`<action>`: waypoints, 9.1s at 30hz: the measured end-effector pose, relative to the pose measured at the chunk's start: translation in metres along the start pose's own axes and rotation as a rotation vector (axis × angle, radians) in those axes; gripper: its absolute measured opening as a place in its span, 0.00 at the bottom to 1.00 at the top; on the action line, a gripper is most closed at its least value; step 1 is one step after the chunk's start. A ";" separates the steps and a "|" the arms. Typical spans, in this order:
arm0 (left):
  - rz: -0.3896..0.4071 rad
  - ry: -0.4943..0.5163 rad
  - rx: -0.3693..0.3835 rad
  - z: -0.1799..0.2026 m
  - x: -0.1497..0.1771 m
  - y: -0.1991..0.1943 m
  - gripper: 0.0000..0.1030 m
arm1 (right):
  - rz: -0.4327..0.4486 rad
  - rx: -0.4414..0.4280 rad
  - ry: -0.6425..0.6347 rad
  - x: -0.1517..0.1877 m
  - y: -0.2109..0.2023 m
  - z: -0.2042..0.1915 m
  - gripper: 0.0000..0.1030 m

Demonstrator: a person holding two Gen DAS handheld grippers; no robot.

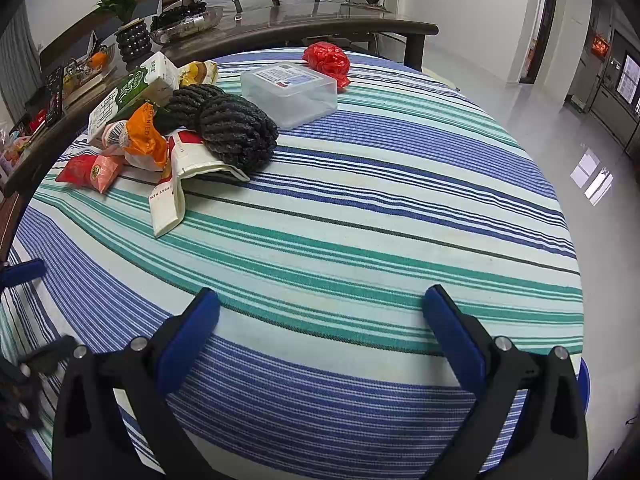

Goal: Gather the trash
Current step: 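Reach the left tool to the red sausage wrapper and close on it, then grasp the black mesh net with the right tool while the left tool holds the red wrapper, then carry the red wrapper and black net over the blue wastebasket and open both tools, then return both open tools over the table toward the remaining trash, then close the left tool on the orange-white bundle while the right tool grasps the red-white paper cup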

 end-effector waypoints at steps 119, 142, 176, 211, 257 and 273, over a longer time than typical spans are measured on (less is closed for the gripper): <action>0.000 0.083 0.313 0.037 -0.027 0.010 0.23 | -0.210 -0.209 -0.171 0.002 -0.039 -0.029 0.33; 0.041 0.179 0.660 0.292 -0.083 -0.036 0.23 | 0.042 0.049 0.367 0.066 -0.137 0.277 0.33; 0.043 0.249 0.647 0.529 -0.067 0.066 0.81 | 0.054 0.258 0.698 0.200 -0.133 0.469 0.87; 0.053 -0.150 0.084 -0.003 -0.005 0.009 0.95 | 0.025 -0.074 -0.144 0.034 -0.034 -0.037 0.95; 0.052 -0.198 -0.052 -0.044 -0.065 0.064 0.71 | 0.025 -0.081 -0.111 0.033 -0.028 -0.039 0.96; 0.035 0.037 0.256 0.000 -0.012 0.013 0.45 | 0.014 -0.280 -0.135 -0.053 0.010 -0.052 0.94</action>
Point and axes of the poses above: each gripper's, at about its wrist camera, not at the fingertips, and y roughly the way its jaws point, z to its right, x to its underside, the point moved 5 cm from there along y, roughly the way its jaws point, and after that the axes turned 5 degrees about z, right-handed, at the moved point
